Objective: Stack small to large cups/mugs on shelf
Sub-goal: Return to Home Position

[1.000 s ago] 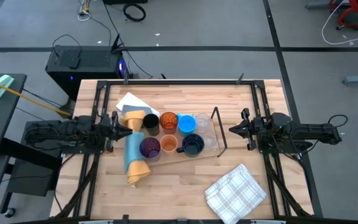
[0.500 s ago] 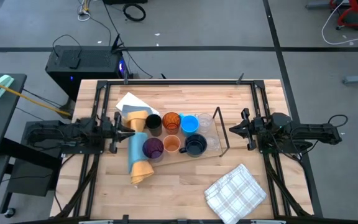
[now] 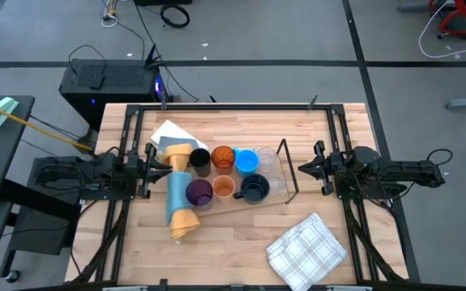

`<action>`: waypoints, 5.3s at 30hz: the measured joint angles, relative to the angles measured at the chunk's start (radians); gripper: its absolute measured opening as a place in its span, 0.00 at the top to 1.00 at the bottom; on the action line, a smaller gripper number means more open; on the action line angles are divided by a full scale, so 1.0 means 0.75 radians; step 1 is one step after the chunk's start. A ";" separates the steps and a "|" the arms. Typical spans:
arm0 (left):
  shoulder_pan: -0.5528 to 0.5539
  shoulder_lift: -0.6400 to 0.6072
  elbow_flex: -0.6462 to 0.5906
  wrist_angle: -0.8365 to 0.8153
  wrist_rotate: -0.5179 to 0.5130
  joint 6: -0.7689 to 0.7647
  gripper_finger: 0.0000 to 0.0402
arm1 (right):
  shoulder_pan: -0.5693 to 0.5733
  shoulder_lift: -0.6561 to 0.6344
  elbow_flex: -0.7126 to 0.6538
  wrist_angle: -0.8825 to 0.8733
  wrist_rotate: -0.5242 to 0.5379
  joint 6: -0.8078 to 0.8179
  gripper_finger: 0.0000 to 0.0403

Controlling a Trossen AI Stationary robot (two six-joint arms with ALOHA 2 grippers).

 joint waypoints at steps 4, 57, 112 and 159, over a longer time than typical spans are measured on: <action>0.011 0.000 0.000 0.008 0.001 -0.001 0.84 | 0.000 0.000 0.000 0.000 0.000 0.000 0.94; 0.011 0.005 -0.001 0.009 0.000 -0.015 0.86 | 0.004 -0.019 0.001 -0.011 0.000 0.000 0.94; 0.011 0.005 -0.001 0.009 0.000 -0.015 0.85 | 0.004 -0.019 0.001 -0.010 0.000 0.000 0.94; 0.012 0.005 -0.002 0.009 0.000 -0.015 0.85 | 0.004 -0.019 0.001 -0.010 0.000 0.000 0.94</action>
